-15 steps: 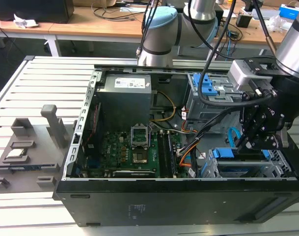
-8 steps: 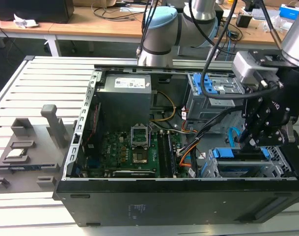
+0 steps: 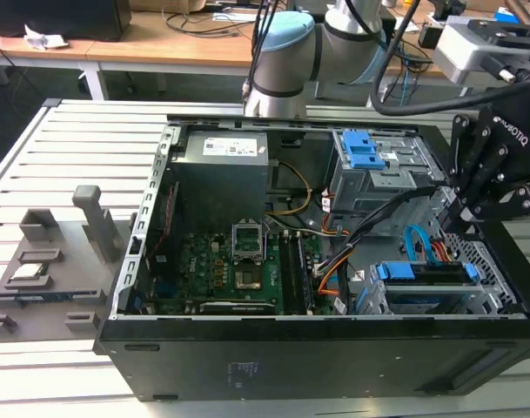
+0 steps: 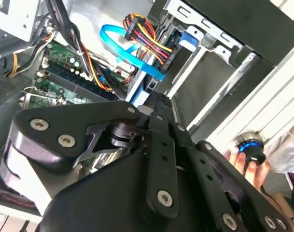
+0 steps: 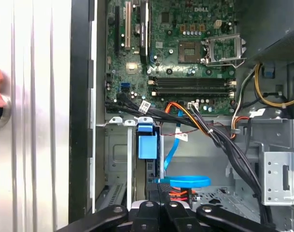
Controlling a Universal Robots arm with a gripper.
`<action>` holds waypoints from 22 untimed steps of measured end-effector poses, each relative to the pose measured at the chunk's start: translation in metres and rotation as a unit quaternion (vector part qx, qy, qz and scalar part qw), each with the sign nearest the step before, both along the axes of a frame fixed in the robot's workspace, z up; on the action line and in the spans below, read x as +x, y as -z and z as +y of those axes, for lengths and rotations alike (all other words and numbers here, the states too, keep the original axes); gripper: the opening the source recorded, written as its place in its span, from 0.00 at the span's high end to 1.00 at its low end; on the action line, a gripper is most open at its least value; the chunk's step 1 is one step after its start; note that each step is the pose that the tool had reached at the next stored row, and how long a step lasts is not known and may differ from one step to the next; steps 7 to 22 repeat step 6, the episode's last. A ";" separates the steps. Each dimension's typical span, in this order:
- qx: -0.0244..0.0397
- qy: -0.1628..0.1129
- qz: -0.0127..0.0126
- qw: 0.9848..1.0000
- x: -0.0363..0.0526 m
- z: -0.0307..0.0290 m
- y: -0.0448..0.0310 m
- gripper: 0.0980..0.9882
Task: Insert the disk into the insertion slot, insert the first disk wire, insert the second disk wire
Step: 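Insert the second disk wire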
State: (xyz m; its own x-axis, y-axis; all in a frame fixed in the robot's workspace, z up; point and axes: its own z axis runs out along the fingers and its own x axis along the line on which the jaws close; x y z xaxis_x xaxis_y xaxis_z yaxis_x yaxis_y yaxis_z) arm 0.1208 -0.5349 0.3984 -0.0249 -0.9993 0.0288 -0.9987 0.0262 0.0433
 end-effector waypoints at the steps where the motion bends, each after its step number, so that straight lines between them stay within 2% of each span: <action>1: 0.000 0.000 0.000 1.000 0.0000 0.0000 0.0000 0.99; 22: 0.000 0.000 0.000 1.000 0.0000 0.0000 -0.0001 0.99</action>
